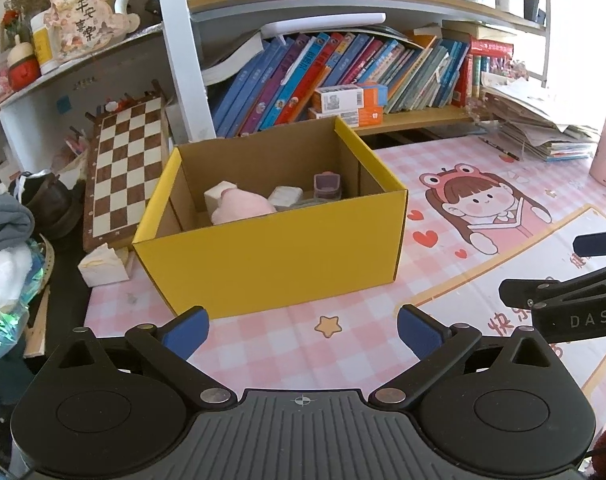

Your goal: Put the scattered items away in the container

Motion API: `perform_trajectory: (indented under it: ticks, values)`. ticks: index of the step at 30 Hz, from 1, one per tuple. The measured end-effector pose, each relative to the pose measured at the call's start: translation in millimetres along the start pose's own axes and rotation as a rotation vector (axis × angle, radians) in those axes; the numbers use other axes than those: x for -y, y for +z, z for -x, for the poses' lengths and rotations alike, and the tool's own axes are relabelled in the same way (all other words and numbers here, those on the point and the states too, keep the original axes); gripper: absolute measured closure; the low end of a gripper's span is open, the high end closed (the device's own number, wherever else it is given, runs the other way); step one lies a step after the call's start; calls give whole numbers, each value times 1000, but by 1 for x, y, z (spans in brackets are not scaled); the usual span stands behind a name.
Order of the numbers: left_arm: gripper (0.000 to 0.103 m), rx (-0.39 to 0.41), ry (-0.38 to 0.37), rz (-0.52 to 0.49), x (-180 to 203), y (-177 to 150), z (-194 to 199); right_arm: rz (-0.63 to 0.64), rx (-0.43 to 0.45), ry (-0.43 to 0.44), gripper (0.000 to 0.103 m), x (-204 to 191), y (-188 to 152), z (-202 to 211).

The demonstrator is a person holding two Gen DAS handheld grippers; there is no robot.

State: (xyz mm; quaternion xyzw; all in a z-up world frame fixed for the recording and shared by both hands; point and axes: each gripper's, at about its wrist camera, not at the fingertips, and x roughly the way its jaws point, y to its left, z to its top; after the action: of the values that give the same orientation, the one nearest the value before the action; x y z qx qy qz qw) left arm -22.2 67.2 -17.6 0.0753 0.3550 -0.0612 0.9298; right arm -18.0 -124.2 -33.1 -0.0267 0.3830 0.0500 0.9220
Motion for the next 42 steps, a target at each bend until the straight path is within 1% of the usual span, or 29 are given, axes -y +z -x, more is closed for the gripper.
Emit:
perform_trajectory:
  ticks: [15, 42]
  values:
    - [1, -1, -14, 5, 0, -1, -1, 13, -2, 0, 0, -4, 0, -1]
    - [1, -4, -13, -4, 3, -1, -1, 21, -4, 8, 0, -4, 2, -3]
